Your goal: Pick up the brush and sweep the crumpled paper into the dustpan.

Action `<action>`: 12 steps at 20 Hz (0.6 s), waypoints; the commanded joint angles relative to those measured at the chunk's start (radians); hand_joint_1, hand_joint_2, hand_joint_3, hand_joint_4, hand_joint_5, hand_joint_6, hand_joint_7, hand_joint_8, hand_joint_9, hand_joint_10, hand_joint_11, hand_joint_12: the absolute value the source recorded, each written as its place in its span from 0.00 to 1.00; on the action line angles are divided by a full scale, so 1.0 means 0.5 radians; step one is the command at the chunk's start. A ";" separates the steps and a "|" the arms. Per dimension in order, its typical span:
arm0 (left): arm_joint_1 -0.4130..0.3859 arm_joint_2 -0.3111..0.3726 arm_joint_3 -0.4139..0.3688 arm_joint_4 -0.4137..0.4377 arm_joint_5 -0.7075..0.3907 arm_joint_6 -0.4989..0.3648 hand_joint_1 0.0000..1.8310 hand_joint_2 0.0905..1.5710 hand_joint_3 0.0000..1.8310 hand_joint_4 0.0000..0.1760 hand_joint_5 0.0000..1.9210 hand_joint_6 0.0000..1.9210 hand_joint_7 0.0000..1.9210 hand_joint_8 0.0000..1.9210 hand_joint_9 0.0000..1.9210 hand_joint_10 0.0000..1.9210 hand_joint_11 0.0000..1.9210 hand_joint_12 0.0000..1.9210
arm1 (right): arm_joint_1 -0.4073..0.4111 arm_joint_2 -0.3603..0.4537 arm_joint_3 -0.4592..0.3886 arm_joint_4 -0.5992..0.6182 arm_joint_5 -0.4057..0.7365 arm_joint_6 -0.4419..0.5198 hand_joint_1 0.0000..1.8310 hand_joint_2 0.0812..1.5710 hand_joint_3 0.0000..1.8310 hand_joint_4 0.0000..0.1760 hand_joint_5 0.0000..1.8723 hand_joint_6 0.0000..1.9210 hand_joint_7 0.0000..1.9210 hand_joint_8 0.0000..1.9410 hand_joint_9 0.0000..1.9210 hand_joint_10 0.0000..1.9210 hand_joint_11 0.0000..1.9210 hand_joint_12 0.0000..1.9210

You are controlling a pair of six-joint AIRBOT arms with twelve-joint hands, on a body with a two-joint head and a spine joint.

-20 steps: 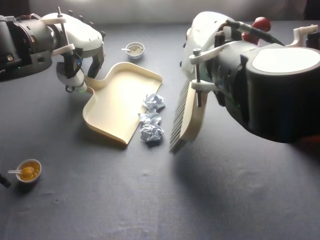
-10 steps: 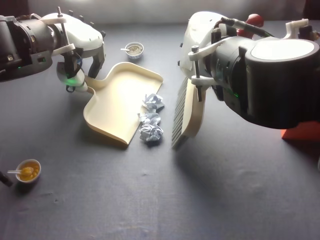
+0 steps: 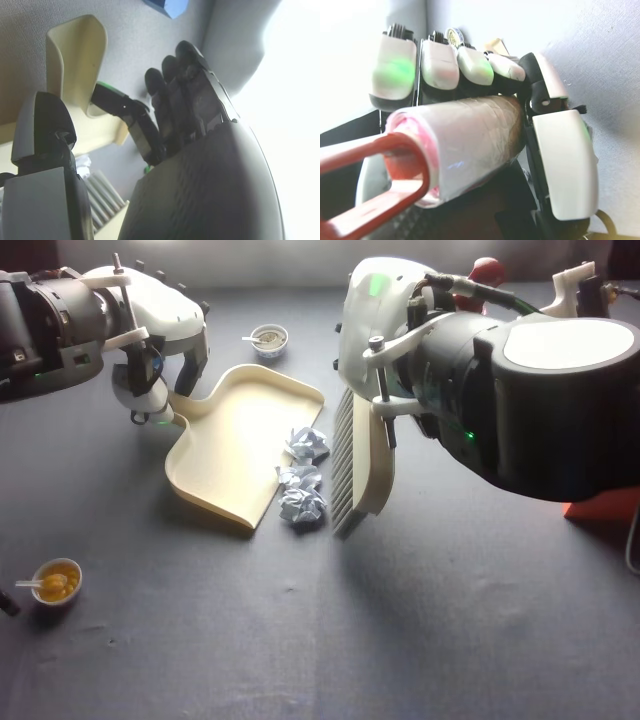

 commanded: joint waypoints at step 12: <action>-0.007 0.021 -0.007 0.028 -0.064 0.000 0.61 0.69 0.00 0.00 0.52 0.49 0.26 0.00 0.22 0.00 0.21 0.01 | -0.059 -0.088 0.118 -0.155 0.022 0.021 0.36 0.94 0.00 0.00 0.62 1.00 0.69 1.00 0.72 1.00 0.75 1.00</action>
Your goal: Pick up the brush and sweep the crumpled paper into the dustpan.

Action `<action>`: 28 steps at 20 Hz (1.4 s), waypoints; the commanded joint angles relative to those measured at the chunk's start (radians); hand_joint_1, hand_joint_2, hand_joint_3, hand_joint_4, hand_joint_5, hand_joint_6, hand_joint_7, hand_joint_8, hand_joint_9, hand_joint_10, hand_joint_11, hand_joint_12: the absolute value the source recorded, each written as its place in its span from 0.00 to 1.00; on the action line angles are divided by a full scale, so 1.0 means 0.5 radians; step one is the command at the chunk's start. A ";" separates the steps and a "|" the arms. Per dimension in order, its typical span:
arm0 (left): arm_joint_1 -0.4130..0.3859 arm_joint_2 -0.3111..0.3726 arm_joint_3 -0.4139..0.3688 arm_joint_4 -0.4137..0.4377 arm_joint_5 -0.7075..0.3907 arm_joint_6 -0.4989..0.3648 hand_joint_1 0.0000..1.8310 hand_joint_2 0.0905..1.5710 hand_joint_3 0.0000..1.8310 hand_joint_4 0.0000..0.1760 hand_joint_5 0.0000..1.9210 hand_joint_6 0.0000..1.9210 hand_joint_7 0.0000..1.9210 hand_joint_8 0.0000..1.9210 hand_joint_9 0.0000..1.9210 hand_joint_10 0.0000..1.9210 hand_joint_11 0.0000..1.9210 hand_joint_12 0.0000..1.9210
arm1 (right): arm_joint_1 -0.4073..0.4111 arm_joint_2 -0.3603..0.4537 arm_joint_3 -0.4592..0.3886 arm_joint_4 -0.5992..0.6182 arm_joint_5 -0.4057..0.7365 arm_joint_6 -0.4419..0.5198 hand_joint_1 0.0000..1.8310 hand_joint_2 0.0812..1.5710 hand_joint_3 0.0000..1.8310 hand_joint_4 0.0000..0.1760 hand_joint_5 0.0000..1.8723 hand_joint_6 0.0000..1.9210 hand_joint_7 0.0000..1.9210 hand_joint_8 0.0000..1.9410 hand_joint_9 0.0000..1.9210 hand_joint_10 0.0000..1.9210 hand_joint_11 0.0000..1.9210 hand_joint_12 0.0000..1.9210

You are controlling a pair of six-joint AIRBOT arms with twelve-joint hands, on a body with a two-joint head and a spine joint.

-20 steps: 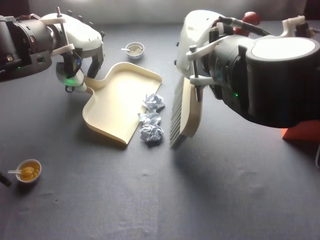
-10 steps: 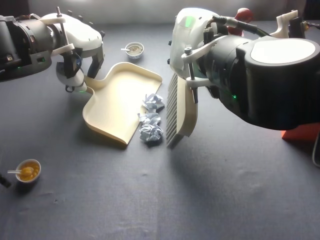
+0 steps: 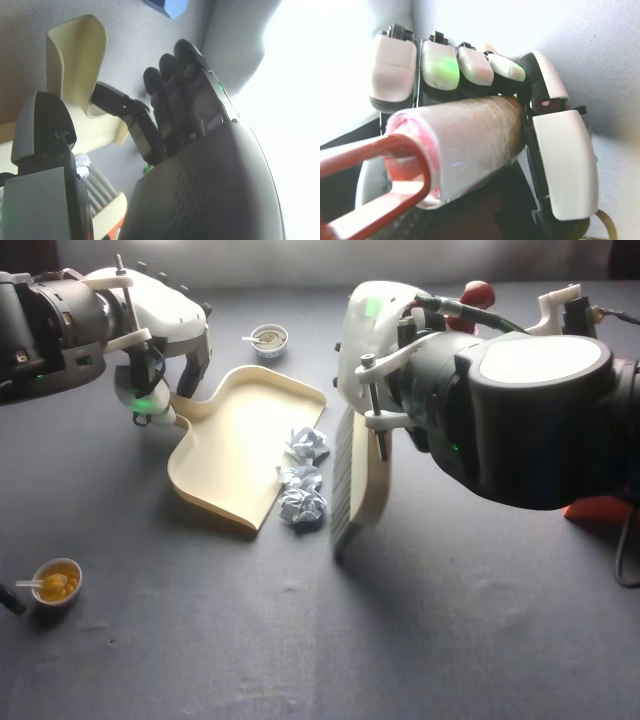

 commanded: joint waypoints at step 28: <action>-0.008 0.024 -0.011 0.028 -0.068 0.006 0.61 0.69 0.00 0.00 0.51 0.50 0.23 0.00 0.17 0.00 0.17 0.00 | 0.212 0.035 0.022 0.024 0.060 -0.136 0.36 0.93 0.00 0.00 0.62 1.00 0.68 1.00 0.72 1.00 0.76 1.00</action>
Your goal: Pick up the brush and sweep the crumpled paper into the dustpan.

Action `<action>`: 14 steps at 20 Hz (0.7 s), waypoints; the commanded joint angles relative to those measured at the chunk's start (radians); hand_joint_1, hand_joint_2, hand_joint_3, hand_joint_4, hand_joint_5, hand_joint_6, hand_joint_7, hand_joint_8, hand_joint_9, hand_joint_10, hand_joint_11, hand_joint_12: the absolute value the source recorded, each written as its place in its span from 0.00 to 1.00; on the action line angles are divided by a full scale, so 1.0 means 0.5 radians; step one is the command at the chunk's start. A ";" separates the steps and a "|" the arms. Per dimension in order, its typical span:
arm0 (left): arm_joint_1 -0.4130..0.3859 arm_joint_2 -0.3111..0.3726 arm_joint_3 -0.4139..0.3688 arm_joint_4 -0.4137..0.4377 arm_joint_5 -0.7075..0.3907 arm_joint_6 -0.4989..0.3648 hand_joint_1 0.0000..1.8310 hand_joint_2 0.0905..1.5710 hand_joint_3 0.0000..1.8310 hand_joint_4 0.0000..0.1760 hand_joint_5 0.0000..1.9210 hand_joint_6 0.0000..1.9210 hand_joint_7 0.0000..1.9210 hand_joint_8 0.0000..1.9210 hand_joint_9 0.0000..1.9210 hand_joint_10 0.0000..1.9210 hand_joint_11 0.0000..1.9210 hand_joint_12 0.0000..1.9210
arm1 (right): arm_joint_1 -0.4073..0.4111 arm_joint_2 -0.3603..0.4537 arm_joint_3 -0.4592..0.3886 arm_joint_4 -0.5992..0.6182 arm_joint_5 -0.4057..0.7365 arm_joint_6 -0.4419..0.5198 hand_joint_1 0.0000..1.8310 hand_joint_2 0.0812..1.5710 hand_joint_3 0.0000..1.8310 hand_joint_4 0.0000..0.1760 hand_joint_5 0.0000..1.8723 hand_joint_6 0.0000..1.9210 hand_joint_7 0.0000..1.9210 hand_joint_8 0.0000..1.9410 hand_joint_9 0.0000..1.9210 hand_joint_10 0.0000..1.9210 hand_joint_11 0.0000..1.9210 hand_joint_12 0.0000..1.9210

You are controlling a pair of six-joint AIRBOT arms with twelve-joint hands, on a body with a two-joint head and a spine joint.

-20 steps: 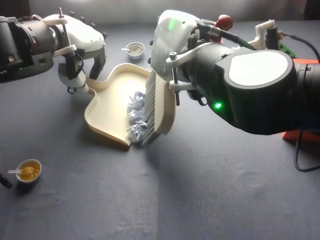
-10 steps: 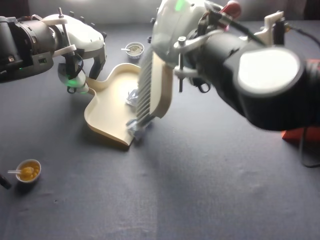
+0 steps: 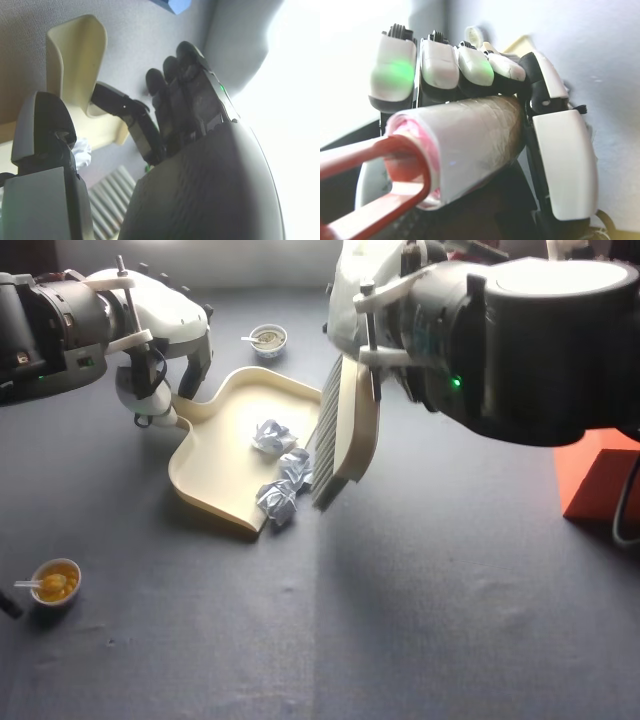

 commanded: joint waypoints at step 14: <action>-0.009 0.024 -0.009 0.027 -0.062 -0.001 0.59 0.69 0.00 0.00 0.51 0.51 0.25 0.00 0.20 0.00 0.19 0.01 | -0.215 -0.085 0.058 -0.868 0.109 0.552 0.36 0.93 0.00 0.00 0.60 1.00 0.67 1.00 0.70 1.00 0.74 1.00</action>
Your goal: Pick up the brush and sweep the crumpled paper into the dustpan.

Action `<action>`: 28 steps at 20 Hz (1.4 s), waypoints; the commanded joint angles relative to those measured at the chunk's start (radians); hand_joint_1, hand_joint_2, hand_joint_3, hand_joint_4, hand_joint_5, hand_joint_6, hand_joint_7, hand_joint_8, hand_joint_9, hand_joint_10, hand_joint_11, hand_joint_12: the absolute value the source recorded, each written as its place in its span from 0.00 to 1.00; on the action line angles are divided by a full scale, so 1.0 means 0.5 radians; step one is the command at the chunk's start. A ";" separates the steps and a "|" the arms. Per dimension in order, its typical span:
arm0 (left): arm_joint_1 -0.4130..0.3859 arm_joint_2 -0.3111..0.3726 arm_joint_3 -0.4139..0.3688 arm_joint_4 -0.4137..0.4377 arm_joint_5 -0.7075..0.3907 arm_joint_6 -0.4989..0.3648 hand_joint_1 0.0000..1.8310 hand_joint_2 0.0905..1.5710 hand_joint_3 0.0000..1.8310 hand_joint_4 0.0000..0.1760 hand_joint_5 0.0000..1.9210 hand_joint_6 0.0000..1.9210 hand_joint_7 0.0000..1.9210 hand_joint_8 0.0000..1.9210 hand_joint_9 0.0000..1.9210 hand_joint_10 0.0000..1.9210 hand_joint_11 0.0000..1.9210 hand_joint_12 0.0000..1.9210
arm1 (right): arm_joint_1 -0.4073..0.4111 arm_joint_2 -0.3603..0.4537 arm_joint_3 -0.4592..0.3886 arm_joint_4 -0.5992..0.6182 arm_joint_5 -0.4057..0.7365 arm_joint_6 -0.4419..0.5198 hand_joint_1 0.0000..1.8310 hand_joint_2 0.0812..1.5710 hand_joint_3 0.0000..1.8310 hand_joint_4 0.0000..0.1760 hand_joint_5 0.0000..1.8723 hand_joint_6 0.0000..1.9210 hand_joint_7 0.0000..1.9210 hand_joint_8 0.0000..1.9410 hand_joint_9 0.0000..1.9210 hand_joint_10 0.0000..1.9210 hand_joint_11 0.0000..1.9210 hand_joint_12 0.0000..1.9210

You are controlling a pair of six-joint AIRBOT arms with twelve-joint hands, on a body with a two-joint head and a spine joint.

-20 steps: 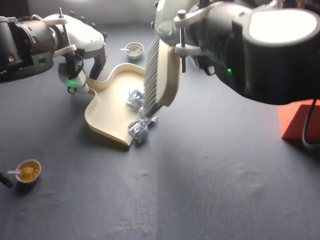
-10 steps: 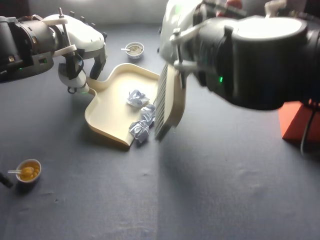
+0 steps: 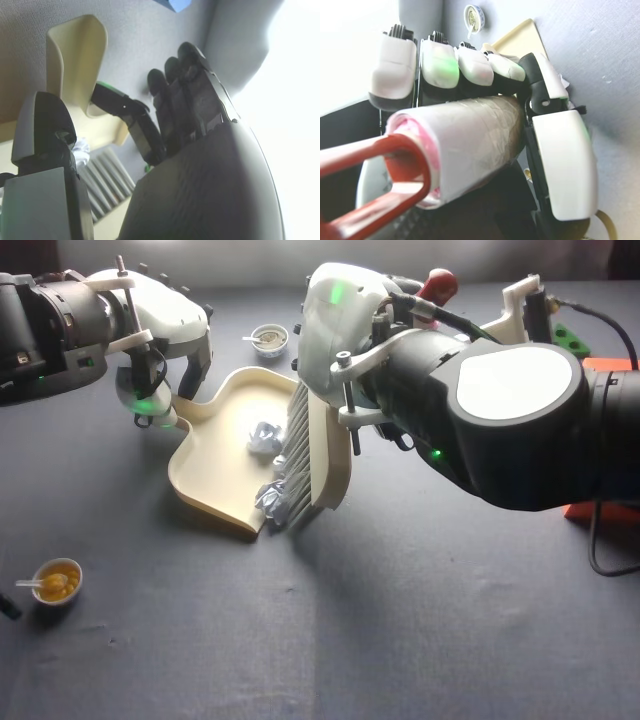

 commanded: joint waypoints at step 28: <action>-0.015 0.023 0.000 0.027 -0.064 0.007 0.61 0.68 0.00 0.00 0.53 0.48 0.24 0.00 0.20 0.00 0.22 0.02 | 0.041 0.027 0.012 -0.746 -0.248 0.593 0.39 0.91 0.00 0.00 0.58 1.00 0.65 1.00 0.68 1.00 0.72 1.00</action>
